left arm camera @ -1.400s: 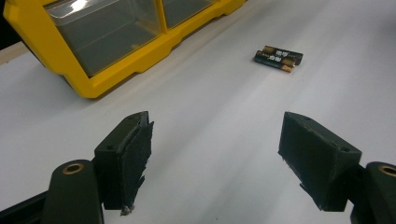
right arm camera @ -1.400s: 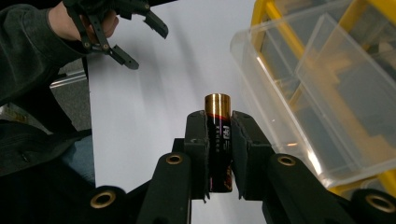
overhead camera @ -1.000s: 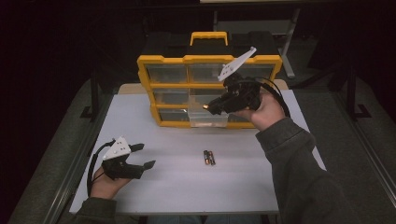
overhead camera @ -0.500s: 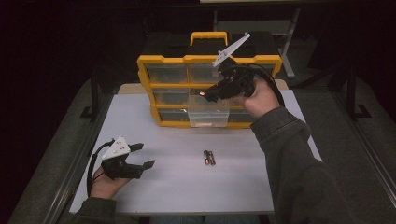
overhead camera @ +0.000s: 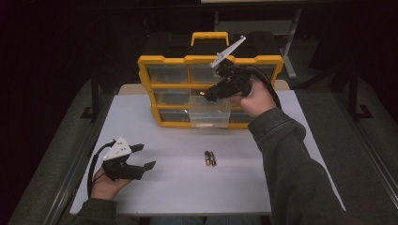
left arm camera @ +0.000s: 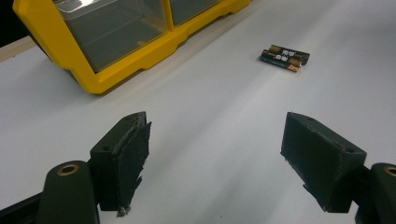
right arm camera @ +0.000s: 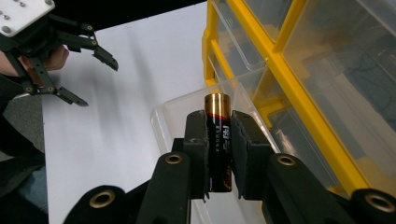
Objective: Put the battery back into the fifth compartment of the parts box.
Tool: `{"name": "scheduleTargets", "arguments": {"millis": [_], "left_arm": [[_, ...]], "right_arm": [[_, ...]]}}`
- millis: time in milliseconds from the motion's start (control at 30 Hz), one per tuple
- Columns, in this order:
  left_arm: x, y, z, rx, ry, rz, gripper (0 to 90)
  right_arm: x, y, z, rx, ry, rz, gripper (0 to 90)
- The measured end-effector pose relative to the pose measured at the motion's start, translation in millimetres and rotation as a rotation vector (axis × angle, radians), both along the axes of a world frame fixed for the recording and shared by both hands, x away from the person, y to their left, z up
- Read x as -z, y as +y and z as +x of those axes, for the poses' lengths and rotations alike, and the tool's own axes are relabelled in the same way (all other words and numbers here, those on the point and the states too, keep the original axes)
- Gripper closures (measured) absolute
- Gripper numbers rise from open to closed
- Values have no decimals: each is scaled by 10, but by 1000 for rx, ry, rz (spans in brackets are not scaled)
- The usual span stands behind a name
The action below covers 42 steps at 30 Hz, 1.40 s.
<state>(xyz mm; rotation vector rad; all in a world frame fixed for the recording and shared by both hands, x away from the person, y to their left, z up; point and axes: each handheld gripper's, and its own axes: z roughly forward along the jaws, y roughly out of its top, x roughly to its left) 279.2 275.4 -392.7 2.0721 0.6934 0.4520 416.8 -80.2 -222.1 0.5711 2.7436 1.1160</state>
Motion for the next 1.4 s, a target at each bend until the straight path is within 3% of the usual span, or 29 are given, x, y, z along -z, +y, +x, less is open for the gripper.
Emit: {"name": "scheduleTargets", "arguments": {"millis": [333,867,1400], "left_arm": [[0,6,-5,-3,6,-19,227],[4,18,0,1,15,-9,229],[2,21,-3,1,13,-12,231]], "right_arm": [[141,17,29,13,16,-23,759],[301,-7,77,42,51,-36,758],[404,50,119,36,44,-80,756]]}}
